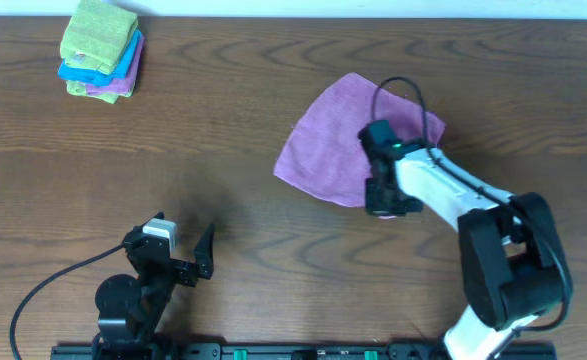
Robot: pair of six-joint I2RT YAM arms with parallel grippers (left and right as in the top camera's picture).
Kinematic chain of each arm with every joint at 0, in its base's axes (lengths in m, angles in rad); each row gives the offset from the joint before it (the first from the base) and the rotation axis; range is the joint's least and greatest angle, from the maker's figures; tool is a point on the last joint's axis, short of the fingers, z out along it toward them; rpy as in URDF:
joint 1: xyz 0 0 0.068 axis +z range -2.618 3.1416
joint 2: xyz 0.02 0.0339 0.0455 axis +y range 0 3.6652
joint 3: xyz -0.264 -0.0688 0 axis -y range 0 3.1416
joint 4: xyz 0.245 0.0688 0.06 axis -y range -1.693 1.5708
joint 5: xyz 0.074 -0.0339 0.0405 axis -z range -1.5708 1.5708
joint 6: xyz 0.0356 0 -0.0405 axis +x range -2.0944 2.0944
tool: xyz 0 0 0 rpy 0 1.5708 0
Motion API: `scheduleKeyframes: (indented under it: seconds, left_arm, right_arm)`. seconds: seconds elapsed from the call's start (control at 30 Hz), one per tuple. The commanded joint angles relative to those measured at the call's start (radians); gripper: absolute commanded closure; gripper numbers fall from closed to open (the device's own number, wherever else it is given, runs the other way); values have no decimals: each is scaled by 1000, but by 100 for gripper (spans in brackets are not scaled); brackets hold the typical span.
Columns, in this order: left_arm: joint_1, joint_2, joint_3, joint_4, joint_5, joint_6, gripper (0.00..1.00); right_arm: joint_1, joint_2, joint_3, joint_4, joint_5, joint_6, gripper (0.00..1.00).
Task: Fold the cloth
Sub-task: 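Release the cloth and retract the right gripper toward rest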
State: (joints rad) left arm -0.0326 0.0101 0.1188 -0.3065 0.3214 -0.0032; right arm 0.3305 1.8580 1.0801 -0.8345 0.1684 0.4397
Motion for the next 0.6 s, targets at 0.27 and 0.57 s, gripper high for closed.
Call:
scheduleKeyframes:
  seconds: [0.27, 0.57]
  left_arm:
    - [7, -6, -22, -6, -8, 0, 5]
    - [7, -6, -22, -6, -8, 0, 5]
  right_arm:
    - [7, -116, -31, -84, -66, 61, 99]
    - [88, -620, -31, -178, -70, 83, 99]
